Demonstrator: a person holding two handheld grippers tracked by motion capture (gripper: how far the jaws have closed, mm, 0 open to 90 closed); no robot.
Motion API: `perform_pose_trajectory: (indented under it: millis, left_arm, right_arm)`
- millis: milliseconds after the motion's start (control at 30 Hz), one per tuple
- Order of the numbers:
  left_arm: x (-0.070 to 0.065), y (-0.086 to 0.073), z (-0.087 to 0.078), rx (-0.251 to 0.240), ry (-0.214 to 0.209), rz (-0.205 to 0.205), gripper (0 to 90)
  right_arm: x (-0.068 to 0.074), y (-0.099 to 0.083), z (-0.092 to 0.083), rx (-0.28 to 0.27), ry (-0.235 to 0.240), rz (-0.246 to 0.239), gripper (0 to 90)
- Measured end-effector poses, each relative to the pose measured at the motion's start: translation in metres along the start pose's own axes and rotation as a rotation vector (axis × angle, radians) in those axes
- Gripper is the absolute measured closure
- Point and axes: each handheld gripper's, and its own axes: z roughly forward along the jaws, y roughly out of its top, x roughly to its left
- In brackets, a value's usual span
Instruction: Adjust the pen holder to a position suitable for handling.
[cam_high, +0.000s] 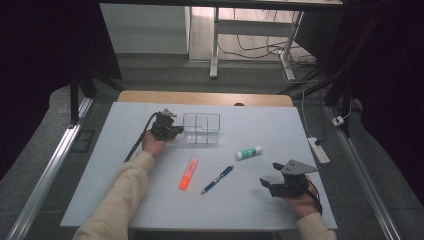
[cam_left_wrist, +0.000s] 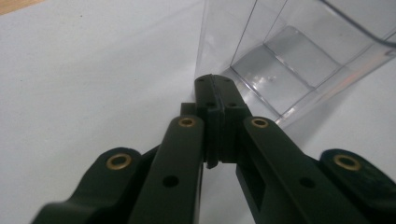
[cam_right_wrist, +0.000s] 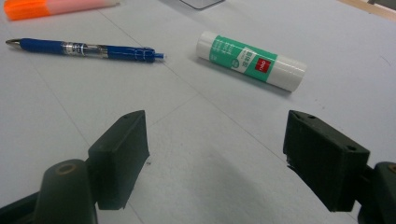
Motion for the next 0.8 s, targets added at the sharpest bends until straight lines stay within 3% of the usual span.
perform_pose_trajectory:
  millis: [333,800]
  left_arm:
    - [0.004,-0.004,-0.018,-0.032,0.027,0.001,89.1]
    - [-0.002,-0.014,-0.045,-0.051,0.011,0.024,88.8]
  right_arm:
    - [-0.001,-0.001,-0.002,-0.009,-0.003,0.01,22.4]
    - [-0.002,0.0,-0.001,-0.014,-0.002,0.006,22.4]
